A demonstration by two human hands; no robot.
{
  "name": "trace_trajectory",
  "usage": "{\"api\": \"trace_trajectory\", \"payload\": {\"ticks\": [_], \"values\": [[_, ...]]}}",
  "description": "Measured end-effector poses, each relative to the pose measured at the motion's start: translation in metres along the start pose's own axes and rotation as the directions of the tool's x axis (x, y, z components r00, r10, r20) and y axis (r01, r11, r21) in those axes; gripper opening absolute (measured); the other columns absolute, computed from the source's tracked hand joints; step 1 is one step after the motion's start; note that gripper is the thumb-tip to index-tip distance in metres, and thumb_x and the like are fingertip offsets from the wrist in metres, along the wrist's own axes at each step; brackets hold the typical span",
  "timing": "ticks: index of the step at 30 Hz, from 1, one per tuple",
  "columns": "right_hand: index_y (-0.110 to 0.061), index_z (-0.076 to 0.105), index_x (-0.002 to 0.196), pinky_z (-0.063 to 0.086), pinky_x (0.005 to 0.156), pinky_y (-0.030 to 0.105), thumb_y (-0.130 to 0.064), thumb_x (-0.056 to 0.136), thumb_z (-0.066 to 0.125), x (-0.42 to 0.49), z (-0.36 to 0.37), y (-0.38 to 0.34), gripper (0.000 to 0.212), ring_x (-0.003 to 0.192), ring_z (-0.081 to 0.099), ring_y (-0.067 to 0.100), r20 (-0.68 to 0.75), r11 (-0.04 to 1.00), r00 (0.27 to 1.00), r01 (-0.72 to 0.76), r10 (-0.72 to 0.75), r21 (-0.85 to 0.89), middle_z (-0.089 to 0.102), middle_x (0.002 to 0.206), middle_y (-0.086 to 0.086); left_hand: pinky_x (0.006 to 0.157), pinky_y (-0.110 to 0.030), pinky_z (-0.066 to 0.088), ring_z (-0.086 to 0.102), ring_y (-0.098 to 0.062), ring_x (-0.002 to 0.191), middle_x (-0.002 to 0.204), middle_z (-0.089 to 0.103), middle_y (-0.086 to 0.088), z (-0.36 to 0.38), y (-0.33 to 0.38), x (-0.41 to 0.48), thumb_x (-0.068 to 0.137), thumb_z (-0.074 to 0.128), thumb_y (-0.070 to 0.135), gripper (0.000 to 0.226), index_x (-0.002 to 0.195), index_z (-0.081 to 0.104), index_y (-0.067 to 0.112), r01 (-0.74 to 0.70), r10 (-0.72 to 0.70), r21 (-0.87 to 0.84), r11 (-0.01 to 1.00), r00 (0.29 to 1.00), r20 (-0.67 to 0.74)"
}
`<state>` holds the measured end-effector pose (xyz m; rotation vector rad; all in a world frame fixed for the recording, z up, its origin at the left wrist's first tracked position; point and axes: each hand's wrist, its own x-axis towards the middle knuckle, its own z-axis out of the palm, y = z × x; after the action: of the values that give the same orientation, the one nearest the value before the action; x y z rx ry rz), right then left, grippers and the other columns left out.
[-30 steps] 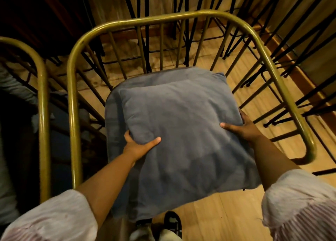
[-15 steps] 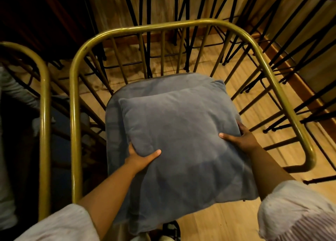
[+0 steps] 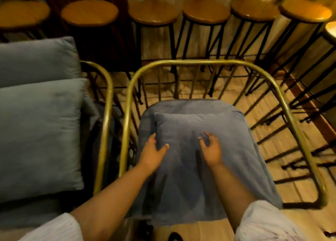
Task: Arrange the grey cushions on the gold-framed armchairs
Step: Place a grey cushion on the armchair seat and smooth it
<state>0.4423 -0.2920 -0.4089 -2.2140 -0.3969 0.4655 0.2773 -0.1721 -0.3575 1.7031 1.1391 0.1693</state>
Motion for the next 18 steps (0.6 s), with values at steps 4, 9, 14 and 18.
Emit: {"api": "trace_trajectory", "payload": {"ticks": [4,9,14,18], "values": [[0.004,0.058,0.124,0.037,0.109,0.042,-0.026,0.087,0.061,-0.030,0.058,-0.089,0.047,0.122,0.053,0.035,0.223,0.988,0.963,0.137,-0.149,0.069,0.059,0.127,0.024,0.089,-0.015,0.035,0.050,-0.013,0.115,0.124,0.055,-0.008,-0.091,0.007,-0.027,0.089,0.061,0.017,0.051,0.135,0.046,0.000,-0.133,0.140,0.050,0.990,0.969,-0.203],[-0.002,0.057,0.126,0.038,0.104,0.033,-0.013,0.089,0.062,-0.073,0.139,-0.190,0.039,0.122,0.054,0.032,0.362,0.954,0.886,0.236,-0.289,0.184,0.058,0.128,0.021,0.105,-0.028,0.034,0.049,-0.031,0.127,0.134,0.052,-0.019,-0.215,-0.029,-0.032,0.085,0.060,0.031,0.058,0.134,0.046,0.003,-0.109,0.141,0.104,0.989,0.913,-0.383],[-0.004,0.050,0.133,0.039,0.095,0.023,-0.023,0.088,0.064,-0.110,0.231,-0.270,0.051,0.119,0.054,0.024,0.550,0.950,0.784,0.161,-0.288,0.268,0.056,0.128,0.012,0.109,-0.035,0.033,0.043,-0.034,0.130,0.140,0.045,-0.023,-0.345,-0.094,-0.017,0.089,0.062,0.020,0.054,0.136,0.043,0.000,0.023,0.006,0.044,0.999,0.830,-0.558],[-0.017,0.043,0.138,0.041,0.107,0.044,-0.074,0.049,0.066,-0.108,0.316,-0.294,0.108,0.127,0.051,0.027,0.557,0.964,0.814,0.008,-0.161,0.267,0.055,0.136,0.009,0.112,-0.046,0.032,0.037,-0.041,0.133,0.144,0.040,-0.023,-0.442,-0.166,0.005,0.087,0.061,0.037,0.066,0.139,0.040,0.003,0.221,-0.122,0.105,0.970,0.809,-0.575]]}}
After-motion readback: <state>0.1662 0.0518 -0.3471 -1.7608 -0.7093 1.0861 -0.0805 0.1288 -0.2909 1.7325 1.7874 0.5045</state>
